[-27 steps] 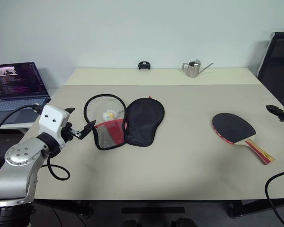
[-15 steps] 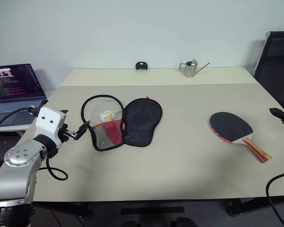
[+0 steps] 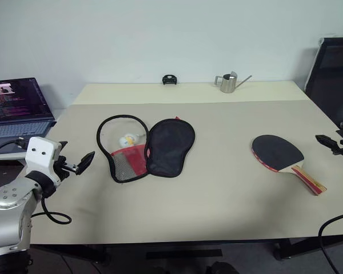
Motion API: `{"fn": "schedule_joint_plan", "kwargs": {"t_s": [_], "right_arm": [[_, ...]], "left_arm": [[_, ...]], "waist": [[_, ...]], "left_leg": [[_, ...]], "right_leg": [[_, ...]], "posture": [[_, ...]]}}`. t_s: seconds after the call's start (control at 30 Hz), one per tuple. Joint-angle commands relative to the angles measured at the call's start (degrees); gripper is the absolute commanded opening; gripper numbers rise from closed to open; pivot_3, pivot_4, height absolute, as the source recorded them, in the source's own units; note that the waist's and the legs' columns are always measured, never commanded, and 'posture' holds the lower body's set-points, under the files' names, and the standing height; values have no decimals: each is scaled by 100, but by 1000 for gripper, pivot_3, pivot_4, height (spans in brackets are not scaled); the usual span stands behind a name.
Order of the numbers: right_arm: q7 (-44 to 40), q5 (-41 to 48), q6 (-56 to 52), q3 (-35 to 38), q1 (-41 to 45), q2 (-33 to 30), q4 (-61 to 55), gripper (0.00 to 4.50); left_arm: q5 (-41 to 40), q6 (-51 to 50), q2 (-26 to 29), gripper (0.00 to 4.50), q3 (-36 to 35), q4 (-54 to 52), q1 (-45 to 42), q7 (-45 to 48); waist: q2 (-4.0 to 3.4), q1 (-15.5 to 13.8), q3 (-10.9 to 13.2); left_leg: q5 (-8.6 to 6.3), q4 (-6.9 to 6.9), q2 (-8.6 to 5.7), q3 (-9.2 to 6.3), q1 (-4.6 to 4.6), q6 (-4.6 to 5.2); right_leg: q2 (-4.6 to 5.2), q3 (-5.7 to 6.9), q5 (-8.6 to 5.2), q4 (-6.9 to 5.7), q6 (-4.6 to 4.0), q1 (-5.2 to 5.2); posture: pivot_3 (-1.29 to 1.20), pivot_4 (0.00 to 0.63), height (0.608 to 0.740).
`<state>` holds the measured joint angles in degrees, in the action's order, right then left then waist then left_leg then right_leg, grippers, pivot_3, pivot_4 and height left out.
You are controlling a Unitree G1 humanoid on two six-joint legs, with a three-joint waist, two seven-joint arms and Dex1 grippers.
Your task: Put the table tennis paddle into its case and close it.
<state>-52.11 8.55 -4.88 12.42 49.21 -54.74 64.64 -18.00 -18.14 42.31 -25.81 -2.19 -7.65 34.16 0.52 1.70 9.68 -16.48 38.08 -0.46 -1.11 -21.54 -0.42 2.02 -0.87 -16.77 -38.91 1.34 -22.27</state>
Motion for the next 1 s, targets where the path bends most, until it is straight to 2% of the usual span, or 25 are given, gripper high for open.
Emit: {"fn": "schedule_joint_plan", "kwargs": {"t_s": [0.03, 0.27, 0.47, 0.57, 0.77, 0.83, 1.0], "right_arm": [[-692, 337, -392, 61, -233, 16, -962, 3870], [-1016, 987, -1684, 9, -901, 458, -3435, 3870], [-344, 1489, -3003, -292, -1377, 1283, -5749, 3870], [121, 1650, -3693, -533, -1449, 1733, -6485, 3870], [988, 1826, -4767, -986, -1178, 2650, -6851, 3870], [1288, 1886, -5142, -1111, -1038, 3040, -6773, 3870], [1685, 1676, -5196, -1482, -809, 3664, -6462, 3870]], "left_arm": [[-221, 188, 157, 4500, -177, -51, -184, 238], [-586, -43, 281, 4500, -110, -135, -462, 688], [-816, -223, 330, 4500, 47, -77, -667, 1018], [-1003, -442, 388, 4500, 126, -46, -727, 1309], [-1391, -987, 553, 4500, 204, 35, -859, 1780], [-1560, -1195, 677, 4500, 350, 7, -858, 2190], [-1495, -1231, 890, 4500, 641, 354, -982, 2706]], "waist": [[0, -2, 0], [0, 4, 0], [1, 2, -1], [1, 0, -1], [6, -2, -3], [6, 1, -3], [7, 10, -4]], "left_leg": [[0, 0, 0, -1, 0, 0], [0, 0, 4, -4, 2, 0], [0, 1, 4, -10, -1, 0], [0, 3, 3, -14, -3, 0], [0, 4, 3, -20, -13, 0], [0, 5, 2, -21, -13, -1], [0, 3, 2, -20, -19, -1]], "right_leg": [[0, 1, 0, 0, 0, 0], [-1, 3, 0, -4, 0, -2], [-1, 6, 0, -5, 0, -3], [-1, 8, 0, -6, 0, -5], [0, 14, 0, -4, 0, -12], [0, 14, 0, -5, 0, -13], [-1, 15, 0, -7, 0, -25]], "posture": [[0, 150, 740], [0, 150, 740], [0, 150, 740], [0, 150, 740], [0, 150, 740], [0, 150, 740], [0, 150, 740]]}}
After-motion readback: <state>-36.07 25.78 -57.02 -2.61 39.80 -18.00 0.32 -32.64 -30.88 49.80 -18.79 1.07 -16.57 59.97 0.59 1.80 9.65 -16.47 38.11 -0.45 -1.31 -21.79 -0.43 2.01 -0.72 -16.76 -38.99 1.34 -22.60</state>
